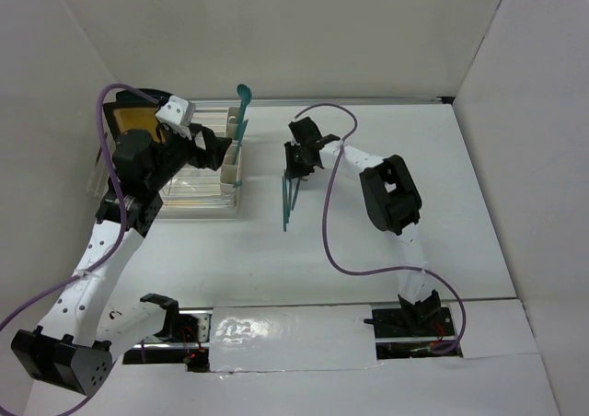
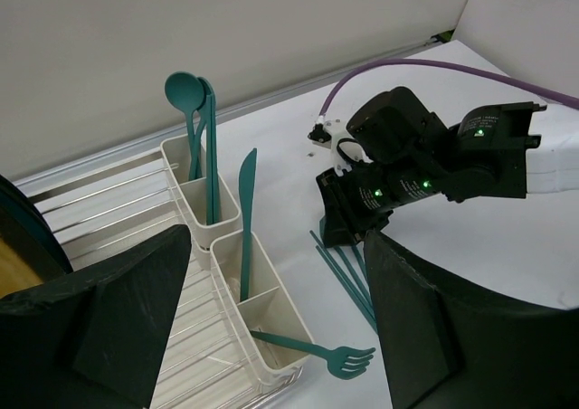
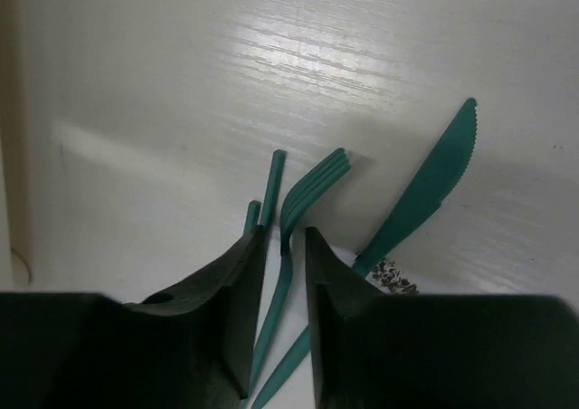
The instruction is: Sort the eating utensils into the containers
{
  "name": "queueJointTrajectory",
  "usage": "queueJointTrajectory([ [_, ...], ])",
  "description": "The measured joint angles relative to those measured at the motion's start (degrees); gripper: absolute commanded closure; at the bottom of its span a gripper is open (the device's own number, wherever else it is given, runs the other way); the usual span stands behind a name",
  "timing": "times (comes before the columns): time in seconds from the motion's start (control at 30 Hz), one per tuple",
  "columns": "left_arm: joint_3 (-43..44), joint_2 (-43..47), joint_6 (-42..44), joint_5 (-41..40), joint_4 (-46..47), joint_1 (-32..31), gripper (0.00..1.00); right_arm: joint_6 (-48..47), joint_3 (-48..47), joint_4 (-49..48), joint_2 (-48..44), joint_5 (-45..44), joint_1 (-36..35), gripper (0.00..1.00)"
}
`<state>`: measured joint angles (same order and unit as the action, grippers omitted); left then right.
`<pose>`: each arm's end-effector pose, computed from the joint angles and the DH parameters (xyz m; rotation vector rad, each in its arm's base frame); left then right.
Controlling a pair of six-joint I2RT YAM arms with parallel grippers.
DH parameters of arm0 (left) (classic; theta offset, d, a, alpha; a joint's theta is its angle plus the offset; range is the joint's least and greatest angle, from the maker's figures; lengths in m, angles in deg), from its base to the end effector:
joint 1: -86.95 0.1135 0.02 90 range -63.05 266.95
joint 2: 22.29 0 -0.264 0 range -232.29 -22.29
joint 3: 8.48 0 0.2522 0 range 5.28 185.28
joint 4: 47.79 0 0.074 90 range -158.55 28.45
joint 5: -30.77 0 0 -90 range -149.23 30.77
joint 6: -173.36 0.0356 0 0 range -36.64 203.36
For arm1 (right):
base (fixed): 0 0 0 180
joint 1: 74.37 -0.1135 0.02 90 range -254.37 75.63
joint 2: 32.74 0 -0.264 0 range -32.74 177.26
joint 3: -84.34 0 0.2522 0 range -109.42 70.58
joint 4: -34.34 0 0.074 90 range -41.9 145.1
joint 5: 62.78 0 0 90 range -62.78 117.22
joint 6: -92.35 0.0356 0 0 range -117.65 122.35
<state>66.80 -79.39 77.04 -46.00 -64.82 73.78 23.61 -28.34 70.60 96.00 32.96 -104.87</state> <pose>0.2171 -0.0592 0.4160 0.2770 1.5438 -0.4470 0.4242 0.2540 0.1630 -0.2487 2.5362 0.4944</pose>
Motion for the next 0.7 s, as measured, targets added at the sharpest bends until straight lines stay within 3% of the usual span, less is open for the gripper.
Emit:
queueJointTrajectory([
  [0.07,0.0,0.0,0.0,-0.1,-0.4,0.0,0.10,-0.6,-0.2,0.3,0.6,-0.5,0.0,0.82],
  [0.1,0.0,0.0,0.0,-0.1,-0.5,0.0,0.10,-0.8,-0.5,0.5,0.8,-0.6,0.0,0.94],
  [0.17,0.0,0.0,0.1,-0.1,-0.7,0.0,0.10,-1.4,-1.8,1.4,1.2,-1.1,0.0,1.00],
  [0.37,1.6,-0.5,-0.2,0.9,-2.5,0.2,0.04,-1.6,-0.7,0.7,-1.7,1.0,0.6,1.00],
  [0.57,9.9,-4.6,-4.6,1.6,-5.8,0.3,0.05,-1.4,8.3,-8.6,-18.5,11.0,2.3,1.00],
  [0.7,13.6,-7.7,-7.2,3.6,-6.4,0.5,0.05,-1.2,7.6,-15.6,-28.3,14.0,2.7,1.00],
])
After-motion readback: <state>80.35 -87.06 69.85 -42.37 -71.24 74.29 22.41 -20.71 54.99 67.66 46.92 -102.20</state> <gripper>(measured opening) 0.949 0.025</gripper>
